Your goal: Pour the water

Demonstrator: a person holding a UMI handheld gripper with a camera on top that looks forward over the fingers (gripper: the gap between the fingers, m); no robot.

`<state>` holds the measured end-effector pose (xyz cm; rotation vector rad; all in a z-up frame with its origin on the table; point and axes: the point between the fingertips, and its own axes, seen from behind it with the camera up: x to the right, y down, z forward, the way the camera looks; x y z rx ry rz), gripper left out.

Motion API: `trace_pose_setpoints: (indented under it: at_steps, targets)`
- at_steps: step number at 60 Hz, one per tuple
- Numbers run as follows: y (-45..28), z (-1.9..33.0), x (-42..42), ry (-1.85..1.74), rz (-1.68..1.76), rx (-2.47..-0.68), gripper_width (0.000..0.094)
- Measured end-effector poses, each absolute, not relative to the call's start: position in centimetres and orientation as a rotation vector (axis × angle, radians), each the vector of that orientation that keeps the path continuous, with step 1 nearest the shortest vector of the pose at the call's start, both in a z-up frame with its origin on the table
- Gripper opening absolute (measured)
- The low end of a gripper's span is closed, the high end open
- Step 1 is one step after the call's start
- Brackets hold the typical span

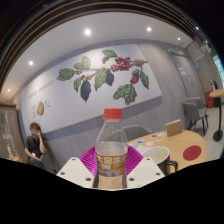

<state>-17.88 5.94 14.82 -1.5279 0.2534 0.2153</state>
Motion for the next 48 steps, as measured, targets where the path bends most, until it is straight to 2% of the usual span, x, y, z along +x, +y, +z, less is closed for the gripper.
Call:
trace_pose_setpoints:
  at_steps: [8, 22, 26, 38, 48]
  targets:
    - [6.7, 15.2, -18.9, 0.606, 0.717, -1.449, 0.0317]
    - [6.2, 17.2, -19.0, 1.105, 1.389, -1.141, 0.0347]
    - [6.2, 17.6, -20.1, 1.199, 1.47, -1.089, 0.035]
    - [4.1, 15.6, -17.7, 1.371, 1.606, -1.005, 0.0359]
    - [5.8, 17.0, -19.6, 1.374, 1.606, -1.025, 0.0358]
